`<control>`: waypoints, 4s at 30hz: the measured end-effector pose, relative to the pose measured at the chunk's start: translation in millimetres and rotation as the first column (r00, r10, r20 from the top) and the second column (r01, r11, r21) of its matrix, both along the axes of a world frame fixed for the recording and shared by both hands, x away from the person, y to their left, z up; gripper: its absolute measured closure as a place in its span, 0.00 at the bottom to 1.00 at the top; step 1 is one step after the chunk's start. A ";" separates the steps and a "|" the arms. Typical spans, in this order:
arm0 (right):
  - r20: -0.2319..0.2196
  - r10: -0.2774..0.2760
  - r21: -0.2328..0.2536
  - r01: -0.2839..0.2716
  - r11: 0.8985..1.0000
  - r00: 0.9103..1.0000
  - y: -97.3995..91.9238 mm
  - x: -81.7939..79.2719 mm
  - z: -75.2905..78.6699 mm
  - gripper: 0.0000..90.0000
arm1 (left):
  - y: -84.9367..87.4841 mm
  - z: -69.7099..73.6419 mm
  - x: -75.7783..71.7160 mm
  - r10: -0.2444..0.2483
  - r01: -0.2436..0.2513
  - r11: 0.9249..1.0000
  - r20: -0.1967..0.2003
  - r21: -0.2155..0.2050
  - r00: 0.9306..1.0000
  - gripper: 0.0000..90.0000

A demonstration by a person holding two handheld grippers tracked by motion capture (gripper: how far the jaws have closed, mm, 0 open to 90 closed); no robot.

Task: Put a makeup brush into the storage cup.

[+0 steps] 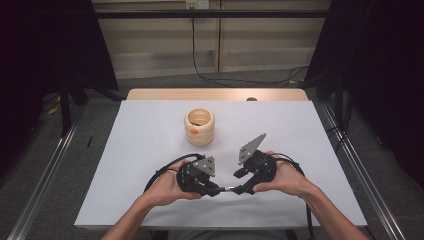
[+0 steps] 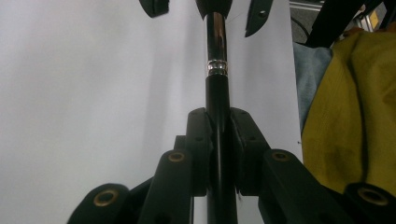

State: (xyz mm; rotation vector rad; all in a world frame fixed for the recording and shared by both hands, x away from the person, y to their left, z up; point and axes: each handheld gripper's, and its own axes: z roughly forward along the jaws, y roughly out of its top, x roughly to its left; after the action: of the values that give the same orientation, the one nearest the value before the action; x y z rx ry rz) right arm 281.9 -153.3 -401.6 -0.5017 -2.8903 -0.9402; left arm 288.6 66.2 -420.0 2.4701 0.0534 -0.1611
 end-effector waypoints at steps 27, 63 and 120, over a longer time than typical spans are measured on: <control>0.008 -0.080 0.110 0.079 0.991 0.997 -9.6 -0.4 1.7 0.16 | 15.5 -0.9 0.8 0.047 -0.048 0.998 -0.011 -0.030 0.999 0.88; 0.071 -0.314 0.348 0.272 0.897 0.947 -65.1 -15.2 3.2 0.09 | 56.9 12.3 -7.7 0.202 -0.202 0.960 -0.017 -0.194 0.979 0.88; 0.139 -0.243 0.531 0.135 0.837 0.960 -52.0 -28.3 19.6 0.23 | 51.1 12.7 -21.7 0.251 -0.231 0.821 -0.032 -0.522 0.967 0.88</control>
State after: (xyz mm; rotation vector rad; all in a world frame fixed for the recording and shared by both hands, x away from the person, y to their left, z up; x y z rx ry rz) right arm 253.6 -205.3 -382.0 -0.6793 -2.5962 -1.8251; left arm 266.9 117.4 -407.3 1.8957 0.2710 -0.0116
